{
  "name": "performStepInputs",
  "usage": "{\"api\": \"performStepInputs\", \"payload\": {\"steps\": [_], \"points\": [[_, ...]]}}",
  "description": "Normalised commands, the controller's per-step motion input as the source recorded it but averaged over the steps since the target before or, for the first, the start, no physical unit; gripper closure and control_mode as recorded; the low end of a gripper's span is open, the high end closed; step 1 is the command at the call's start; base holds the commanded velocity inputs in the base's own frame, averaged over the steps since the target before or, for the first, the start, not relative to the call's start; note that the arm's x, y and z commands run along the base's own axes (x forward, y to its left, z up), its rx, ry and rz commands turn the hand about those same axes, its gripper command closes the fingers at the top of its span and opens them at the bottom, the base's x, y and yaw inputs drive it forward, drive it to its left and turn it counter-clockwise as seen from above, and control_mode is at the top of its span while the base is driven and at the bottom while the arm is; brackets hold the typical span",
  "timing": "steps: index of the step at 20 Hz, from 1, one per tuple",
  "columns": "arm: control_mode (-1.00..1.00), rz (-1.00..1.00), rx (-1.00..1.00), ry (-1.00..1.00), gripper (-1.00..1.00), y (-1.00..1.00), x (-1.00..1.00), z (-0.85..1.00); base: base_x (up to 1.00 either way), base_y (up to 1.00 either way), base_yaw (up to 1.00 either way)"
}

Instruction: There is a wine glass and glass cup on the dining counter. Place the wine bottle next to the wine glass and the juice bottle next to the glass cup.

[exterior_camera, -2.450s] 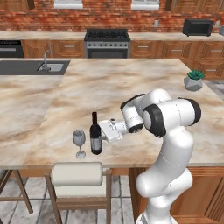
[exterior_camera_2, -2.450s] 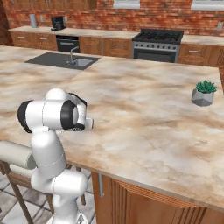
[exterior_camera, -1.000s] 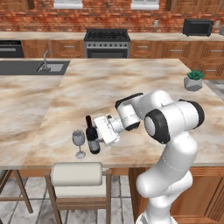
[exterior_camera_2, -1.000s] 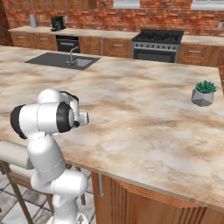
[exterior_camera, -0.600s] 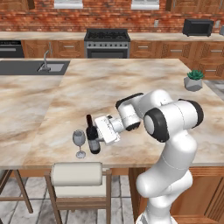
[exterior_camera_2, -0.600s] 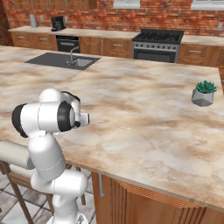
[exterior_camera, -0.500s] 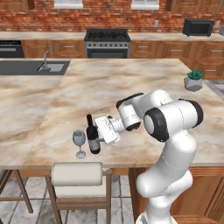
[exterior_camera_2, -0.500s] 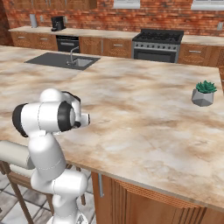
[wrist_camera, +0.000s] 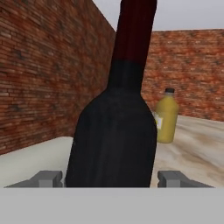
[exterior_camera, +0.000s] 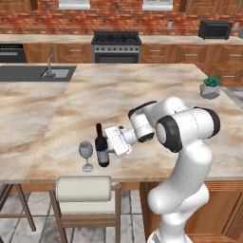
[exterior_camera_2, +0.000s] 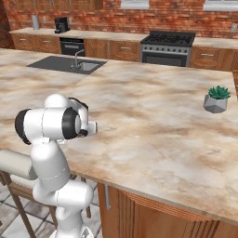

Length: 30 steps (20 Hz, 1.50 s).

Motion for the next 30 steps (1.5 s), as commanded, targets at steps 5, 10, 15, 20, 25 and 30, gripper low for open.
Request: {"api": "performStepInputs", "payload": {"steps": [5,10,15,20,25,30], "points": [[-1.0,0.0,0.0,-0.03,-1.0,-0.1,-0.03,-0.32,0.0,0.0,0.0],[-1.0,0.0,0.0,-0.05,-1.0,-0.12,-0.02,-0.27,0.0,0.0,0.0],[-1.0,0.0,0.0,-0.05,-1.0,-0.22,0.0,-0.19,0.0,0.0,0.0],[-1.0,0.0,0.0,-0.04,-1.0,-0.24,-0.01,-0.16,0.0,0.0,0.0],[-1.0,0.0,0.0,-0.02,-1.0,-0.26,0.0,-0.08,0.0,0.0,0.0],[-1.0,0.0,0.0,-0.04,-1.0,-0.21,0.0,0.0,0.0,0.0,0.0]]}}
